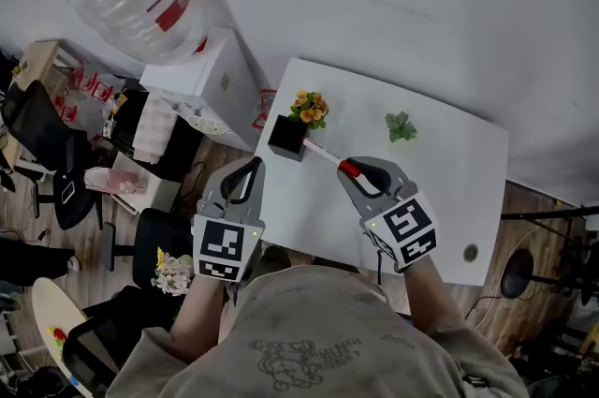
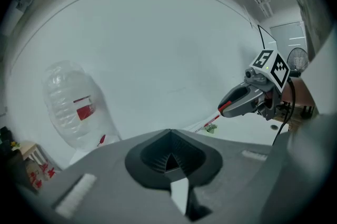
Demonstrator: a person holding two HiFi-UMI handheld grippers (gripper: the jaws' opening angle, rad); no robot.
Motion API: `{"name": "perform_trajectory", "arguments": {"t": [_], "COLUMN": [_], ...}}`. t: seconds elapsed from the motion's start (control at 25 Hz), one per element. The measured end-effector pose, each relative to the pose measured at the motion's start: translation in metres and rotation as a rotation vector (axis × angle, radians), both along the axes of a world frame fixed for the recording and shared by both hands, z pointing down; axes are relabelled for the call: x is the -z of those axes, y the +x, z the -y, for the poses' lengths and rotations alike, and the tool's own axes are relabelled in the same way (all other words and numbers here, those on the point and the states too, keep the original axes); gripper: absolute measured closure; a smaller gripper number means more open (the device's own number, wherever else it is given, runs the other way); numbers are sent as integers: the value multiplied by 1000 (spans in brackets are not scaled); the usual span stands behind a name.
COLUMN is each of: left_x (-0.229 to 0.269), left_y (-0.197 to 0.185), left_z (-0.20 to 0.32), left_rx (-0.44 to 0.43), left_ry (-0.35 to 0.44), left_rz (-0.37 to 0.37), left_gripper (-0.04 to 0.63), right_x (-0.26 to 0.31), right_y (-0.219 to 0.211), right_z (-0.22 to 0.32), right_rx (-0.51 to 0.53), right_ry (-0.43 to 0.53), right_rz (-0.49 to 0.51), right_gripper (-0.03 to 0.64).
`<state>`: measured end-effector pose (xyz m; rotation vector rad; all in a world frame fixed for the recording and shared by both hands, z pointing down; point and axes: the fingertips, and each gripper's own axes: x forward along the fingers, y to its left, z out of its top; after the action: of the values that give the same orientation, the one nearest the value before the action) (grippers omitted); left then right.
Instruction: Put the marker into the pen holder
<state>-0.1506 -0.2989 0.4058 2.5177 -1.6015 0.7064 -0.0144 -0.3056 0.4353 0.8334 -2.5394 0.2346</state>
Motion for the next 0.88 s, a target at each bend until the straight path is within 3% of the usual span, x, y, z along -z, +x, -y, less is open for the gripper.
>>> {"name": "perform_trajectory", "arguments": {"t": [0.64, 0.88], "left_x": [-47, -61], "left_y": [-48, -55], "left_z": [49, 58], "left_rx": [-227, -271], "left_ry": [-108, -142], "left_rz": [-14, -12], "left_gripper": [595, 595], "right_x": [-41, -56], "right_y": [-52, -65], "right_z": [24, 32], "right_rx": [-179, -189], "right_ry": [-127, -164], "right_rz": [-156, -211], "right_gripper": [522, 520]}}
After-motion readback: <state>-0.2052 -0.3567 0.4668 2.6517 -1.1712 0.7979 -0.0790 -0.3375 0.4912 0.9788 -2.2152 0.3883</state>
